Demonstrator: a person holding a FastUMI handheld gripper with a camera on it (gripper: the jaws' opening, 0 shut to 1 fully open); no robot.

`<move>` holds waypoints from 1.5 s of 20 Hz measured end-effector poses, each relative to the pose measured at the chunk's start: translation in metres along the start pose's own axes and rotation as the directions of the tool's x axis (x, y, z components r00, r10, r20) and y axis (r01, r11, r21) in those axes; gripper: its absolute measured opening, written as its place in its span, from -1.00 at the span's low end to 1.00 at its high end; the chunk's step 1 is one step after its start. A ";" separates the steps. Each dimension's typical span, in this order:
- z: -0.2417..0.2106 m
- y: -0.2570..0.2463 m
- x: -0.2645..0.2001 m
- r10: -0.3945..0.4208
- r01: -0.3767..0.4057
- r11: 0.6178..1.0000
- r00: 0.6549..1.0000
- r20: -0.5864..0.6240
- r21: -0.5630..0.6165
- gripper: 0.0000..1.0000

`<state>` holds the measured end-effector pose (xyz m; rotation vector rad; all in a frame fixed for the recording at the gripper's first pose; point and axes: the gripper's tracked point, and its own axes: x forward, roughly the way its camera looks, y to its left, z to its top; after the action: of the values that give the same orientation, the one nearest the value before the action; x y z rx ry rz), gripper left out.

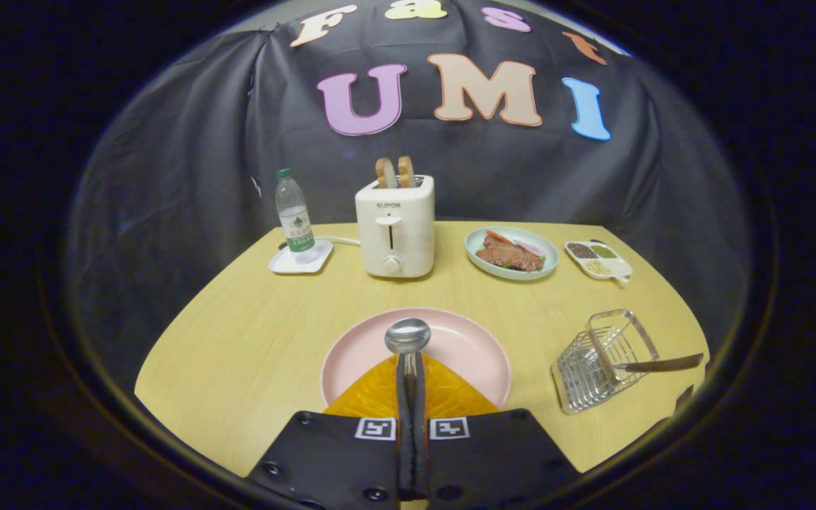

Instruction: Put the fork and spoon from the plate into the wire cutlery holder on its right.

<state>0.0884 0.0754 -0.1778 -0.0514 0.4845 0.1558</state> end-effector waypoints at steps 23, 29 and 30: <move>0.053 -0.198 -0.076 -0.116 0.102 0.993 0.959 -0.259 -0.066 -0.93; 0.026 -0.206 -0.051 -0.096 0.045 0.991 0.892 -0.442 -0.125 -0.93; 0.022 -0.206 -0.046 -0.095 0.041 0.991 0.878 -0.469 -0.124 -0.93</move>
<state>0.0915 -0.1328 -0.1344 -0.2194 0.9650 0.0995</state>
